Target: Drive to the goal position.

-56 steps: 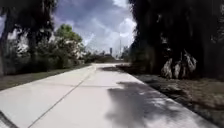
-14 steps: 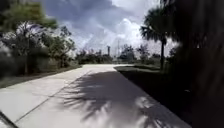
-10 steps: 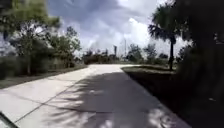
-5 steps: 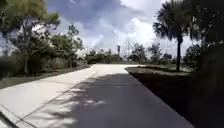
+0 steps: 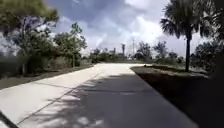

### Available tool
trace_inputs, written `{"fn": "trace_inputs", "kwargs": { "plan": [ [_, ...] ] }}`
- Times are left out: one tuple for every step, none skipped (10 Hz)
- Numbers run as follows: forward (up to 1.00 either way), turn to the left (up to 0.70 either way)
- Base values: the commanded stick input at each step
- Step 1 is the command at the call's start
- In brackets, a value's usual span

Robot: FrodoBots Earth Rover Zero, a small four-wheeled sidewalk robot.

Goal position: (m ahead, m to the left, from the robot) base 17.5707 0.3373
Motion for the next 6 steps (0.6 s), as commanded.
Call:
{"fn": "trace_inputs", "kwargs": {
  "plan": [
    [0.85, 0.00],
    [0.85, 0.00],
    [0.85, 0.00],
    [0.85, 0.00],
    [0.85, 0.00],
    [0.85, 0.00]
  ]
}}
